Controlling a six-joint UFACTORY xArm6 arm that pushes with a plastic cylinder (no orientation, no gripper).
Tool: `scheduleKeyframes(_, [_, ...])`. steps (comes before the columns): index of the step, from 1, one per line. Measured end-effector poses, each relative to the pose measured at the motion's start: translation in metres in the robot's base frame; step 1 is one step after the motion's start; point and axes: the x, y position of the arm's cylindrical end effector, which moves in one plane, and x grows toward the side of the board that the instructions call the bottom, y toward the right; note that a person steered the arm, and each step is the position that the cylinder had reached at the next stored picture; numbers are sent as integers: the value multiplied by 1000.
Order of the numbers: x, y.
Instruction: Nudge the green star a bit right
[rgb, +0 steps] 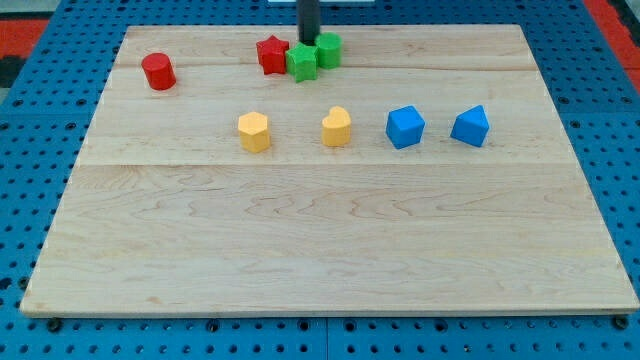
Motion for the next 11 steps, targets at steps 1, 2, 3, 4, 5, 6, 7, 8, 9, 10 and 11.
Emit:
scheduleKeyframes(1, [18, 56])
scheduleKeyframes(2, [35, 56])
scheduleKeyframes(3, [55, 41])
scheduleKeyframes(4, [62, 22])
scheduleKeyframes(5, [78, -12])
scheduleKeyframes(6, [79, -73])
scheduleKeyframes(7, [78, -57])
scheduleKeyframes(8, [78, -13])
scheduleKeyframes(9, [78, 1])
scheduleKeyframes(10, [93, -28])
scheduleKeyframes(11, [75, -68])
